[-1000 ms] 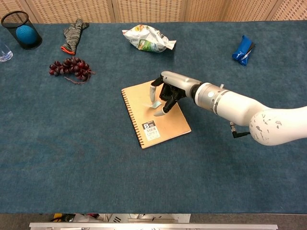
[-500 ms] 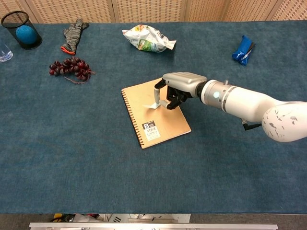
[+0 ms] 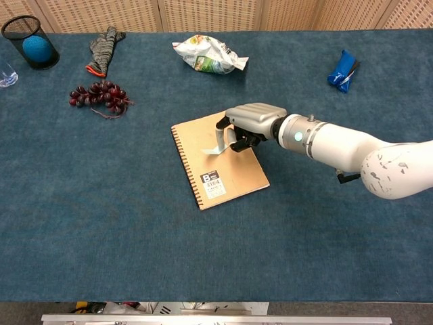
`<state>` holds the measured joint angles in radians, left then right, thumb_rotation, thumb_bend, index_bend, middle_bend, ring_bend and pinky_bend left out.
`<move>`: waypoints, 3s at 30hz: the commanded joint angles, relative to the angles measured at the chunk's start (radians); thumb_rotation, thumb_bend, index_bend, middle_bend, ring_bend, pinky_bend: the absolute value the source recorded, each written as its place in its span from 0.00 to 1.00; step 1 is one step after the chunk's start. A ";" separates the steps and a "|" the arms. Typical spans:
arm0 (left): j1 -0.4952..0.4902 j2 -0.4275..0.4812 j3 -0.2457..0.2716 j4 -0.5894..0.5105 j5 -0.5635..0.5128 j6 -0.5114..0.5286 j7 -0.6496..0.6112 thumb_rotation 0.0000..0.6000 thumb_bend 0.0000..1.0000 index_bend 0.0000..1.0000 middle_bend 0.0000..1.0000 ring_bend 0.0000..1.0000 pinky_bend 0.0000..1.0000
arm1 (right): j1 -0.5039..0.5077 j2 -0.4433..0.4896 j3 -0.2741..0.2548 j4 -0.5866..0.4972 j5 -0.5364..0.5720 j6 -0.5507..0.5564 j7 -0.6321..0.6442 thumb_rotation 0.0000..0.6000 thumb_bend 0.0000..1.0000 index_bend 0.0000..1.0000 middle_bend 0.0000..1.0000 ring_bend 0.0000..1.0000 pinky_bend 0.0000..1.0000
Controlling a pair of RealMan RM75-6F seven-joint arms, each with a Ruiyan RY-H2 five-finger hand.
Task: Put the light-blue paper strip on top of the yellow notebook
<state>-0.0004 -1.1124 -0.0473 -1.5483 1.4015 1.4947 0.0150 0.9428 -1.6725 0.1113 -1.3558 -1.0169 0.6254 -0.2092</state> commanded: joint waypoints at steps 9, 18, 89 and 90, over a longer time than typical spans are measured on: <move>0.000 -0.001 0.000 0.003 0.002 0.000 -0.006 1.00 0.15 0.19 0.22 0.22 0.17 | 0.012 -0.023 -0.014 0.020 0.035 0.004 -0.040 0.72 0.84 0.46 1.00 1.00 1.00; 0.002 -0.003 -0.002 0.011 0.002 0.002 -0.014 1.00 0.15 0.19 0.22 0.22 0.17 | 0.011 -0.022 -0.008 0.009 0.050 0.017 -0.043 0.72 0.84 0.46 1.00 1.00 1.00; 0.003 -0.004 -0.003 0.021 -0.001 -0.002 -0.020 1.00 0.15 0.19 0.21 0.22 0.17 | 0.041 -0.060 0.001 0.075 0.127 0.006 -0.062 0.72 0.84 0.46 1.00 1.00 1.00; 0.003 -0.004 -0.003 0.021 -0.001 -0.002 -0.021 1.00 0.15 0.19 0.21 0.22 0.17 | 0.042 -0.061 0.003 0.077 0.127 0.006 -0.061 0.72 0.84 0.46 1.00 1.00 1.00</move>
<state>0.0027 -1.1165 -0.0508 -1.5275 1.4001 1.4928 -0.0056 0.9839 -1.7328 0.1130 -1.2801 -0.8904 0.6315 -0.2708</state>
